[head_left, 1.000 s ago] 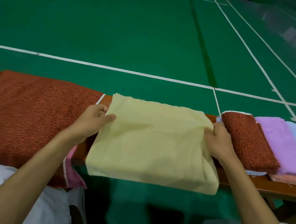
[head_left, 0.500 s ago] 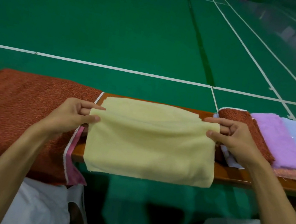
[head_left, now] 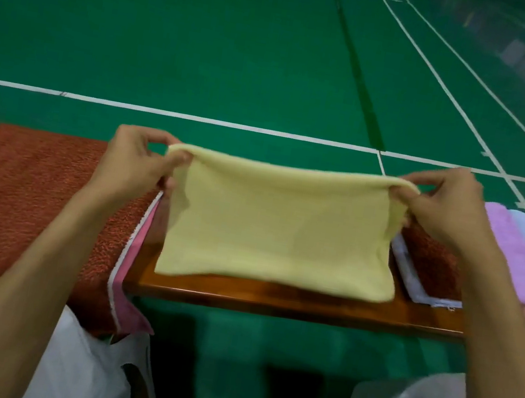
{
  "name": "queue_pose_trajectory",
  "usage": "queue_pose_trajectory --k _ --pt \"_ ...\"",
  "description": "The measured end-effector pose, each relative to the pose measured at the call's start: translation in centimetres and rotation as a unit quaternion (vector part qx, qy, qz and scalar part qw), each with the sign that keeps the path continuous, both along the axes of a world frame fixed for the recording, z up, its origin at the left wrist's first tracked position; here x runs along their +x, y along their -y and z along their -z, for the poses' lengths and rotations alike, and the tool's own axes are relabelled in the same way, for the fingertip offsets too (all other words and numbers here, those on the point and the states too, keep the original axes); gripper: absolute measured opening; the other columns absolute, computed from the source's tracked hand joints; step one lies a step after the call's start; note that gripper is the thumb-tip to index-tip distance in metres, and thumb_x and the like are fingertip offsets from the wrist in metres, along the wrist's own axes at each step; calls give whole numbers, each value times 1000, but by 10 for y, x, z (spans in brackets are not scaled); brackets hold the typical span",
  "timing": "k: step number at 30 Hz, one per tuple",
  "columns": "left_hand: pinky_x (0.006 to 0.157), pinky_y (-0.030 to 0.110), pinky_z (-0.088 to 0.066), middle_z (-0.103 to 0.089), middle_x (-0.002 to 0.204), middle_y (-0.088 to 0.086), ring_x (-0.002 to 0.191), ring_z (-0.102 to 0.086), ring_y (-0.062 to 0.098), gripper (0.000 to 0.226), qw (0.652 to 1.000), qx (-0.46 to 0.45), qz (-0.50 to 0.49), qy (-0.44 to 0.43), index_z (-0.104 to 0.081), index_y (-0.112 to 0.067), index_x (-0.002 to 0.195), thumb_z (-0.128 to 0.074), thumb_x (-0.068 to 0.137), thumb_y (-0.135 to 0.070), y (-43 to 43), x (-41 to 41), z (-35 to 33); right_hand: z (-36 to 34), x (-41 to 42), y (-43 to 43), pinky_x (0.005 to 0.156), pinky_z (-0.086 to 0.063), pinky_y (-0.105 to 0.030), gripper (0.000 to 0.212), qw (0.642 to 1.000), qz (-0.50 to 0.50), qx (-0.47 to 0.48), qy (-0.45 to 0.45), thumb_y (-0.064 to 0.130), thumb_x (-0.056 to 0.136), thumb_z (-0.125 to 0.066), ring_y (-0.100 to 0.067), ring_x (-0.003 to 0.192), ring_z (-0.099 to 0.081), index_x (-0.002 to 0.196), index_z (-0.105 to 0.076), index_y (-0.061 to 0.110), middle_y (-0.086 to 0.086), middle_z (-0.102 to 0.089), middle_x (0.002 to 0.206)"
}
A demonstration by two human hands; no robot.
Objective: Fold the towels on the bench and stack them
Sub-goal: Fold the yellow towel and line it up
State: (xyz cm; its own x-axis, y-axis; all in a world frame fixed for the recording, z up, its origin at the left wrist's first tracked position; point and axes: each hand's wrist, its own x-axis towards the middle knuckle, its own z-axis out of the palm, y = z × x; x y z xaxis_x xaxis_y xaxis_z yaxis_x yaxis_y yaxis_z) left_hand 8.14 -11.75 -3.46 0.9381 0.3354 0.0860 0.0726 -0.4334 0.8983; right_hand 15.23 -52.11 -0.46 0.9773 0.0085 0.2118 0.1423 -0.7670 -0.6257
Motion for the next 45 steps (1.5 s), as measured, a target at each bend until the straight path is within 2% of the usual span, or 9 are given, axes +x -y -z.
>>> queue_pose_trajectory --k 6,11,15,20,26,32,37,41,45 --pt "52 20 -53 -79 82 9 64 -74 16 3 992 -92 30 83 -70 -6 98 -71 95 -5 3 -8 -6 -2 -13 3 61 -56 -20 16 979 -34 184 87 3 88 -73 -5 63 -71 94 -79 17 6 -77 83" --pt "56 22 -58 -75 72 19 64 -73 35 16 982 7 166 -95 -76 -6 98 -77 82 -4 -14 -41 -7 6 -24 33 57 -44 -11 25 991 -106 -26 -72 1 82 -81 5 55 -58 98 -82 21 12 -75 68" --pt "52 24 -52 -75 70 13 55 -67 24 54 904 105 281 -304 -63 -33 125 -85 76 -25 -16 -55 -4 6 -36 31 82 -57 -32 52 923 -146 -213 -287 -6 86 -65 -12 96 -68 127 -69 25 -4 -77 108" --pt "47 22 -40 -66 57 -6 47 -51 6 19 964 234 93 -85 -78 -28 99 -70 93 -44 12 -40 25 22 -38 -1 93 -55 -46 41 931 -120 -275 -210 19 93 -59 -31 112 -62 133 -63 22 -10 -68 124" --pt "108 49 -39 -55 143 13 131 -45 35 53 936 348 39 -32 -52 -9 143 -59 101 -39 61 -17 75 89 -38 -65 127 -14 -45 63 956 -173 -221 -85 48 105 -44 -25 158 -8 162 -26 24 -2 -8 172" --pt "106 50 -37 -51 136 16 127 -40 37 44 943 289 -40 -160 -62 -15 129 -69 94 -42 27 25 84 116 -28 -71 128 2 -51 69 954 -185 -220 -80 60 105 -28 -19 158 11 164 -9 31 4 5 172" --pt "82 45 -44 -63 100 4 104 -55 34 16 984 171 22 -50 -55 -19 92 -68 89 -9 27 33 77 126 -32 -67 128 -2 -52 74 945 -151 -277 -89 69 101 -19 -24 159 4 164 -7 32 0 0 173" --pt "98 44 -40 -55 124 11 119 -49 34 52 951 301 -49 52 -52 -11 125 -79 82 -21 45 25 74 126 -36 -68 126 5 -55 78 953 -136 -262 -62 73 98 -19 -25 158 11 164 -5 34 1 6 173" --pt "125 49 -22 -35 162 8 154 -23 30 69 918 379 85 85 -33 -20 158 -55 99 -48 80 12 81 128 -35 -78 124 11 -57 78 949 -171 -262 -28 73 98 -12 -20 154 28 164 3 34 5 21 170"
